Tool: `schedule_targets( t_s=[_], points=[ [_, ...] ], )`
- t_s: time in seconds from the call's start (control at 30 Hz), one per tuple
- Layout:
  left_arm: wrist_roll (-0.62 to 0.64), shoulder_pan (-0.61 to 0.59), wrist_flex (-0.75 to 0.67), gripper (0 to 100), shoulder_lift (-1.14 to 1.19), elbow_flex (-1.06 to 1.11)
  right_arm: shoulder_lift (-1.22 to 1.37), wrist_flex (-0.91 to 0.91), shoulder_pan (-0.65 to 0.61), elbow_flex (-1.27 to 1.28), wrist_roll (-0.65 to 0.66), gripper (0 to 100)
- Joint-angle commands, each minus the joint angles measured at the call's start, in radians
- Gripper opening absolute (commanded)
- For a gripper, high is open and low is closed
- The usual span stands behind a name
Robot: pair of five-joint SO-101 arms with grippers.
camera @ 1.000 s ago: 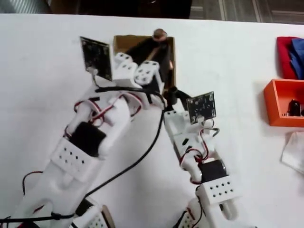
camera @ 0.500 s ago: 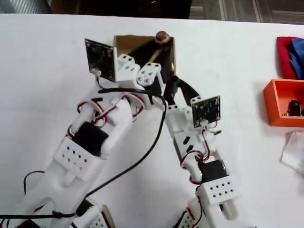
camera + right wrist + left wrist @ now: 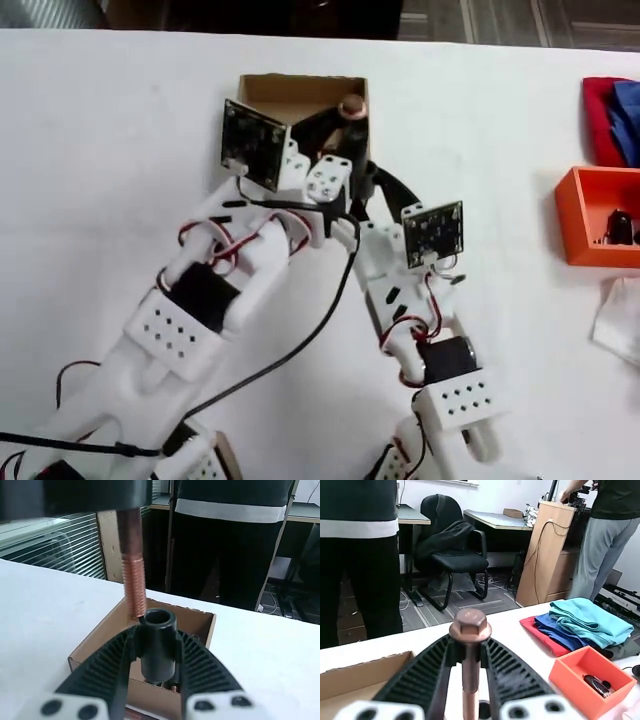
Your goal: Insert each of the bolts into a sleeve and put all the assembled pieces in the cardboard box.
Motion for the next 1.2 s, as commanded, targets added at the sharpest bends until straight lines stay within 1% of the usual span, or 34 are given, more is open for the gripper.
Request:
schedule_targets(
  t_s=[0.0,0.1,0.17,0.83,0.9,1.03,1.17],
  points=[
    [-0.006,0.014,-0.04,3,-0.006,-0.007,-0.027,-0.022,-0.01,-0.015,0.009,2.3],
    [-0.005,0.009,-0.104,3,-0.008,-0.007,-0.027,-0.019,-0.01,-0.015,0.009,2.3],
    [-0.005,0.009,-0.118,3,-0.005,-0.007,-0.027,-0.019,-0.01,-0.015,0.009,2.3],
    [-0.006,0.015,-0.114,3,0.051,0.002,-0.027,-0.019,-0.01,-0.015,0.009,2.3],
    [-0.006,0.017,-0.091,3,0.052,0.001,-0.027,-0.021,-0.01,-0.015,0.009,2.3],
    [-0.006,0.06,-0.049,3,0.049,0.001,-0.027,-0.021,-0.01,-0.015,0.009,2.3],
    [-0.006,0.068,-0.043,3,0.052,0.002,-0.027,-0.021,-0.01,-0.015,0.009,2.3]
  ],
)
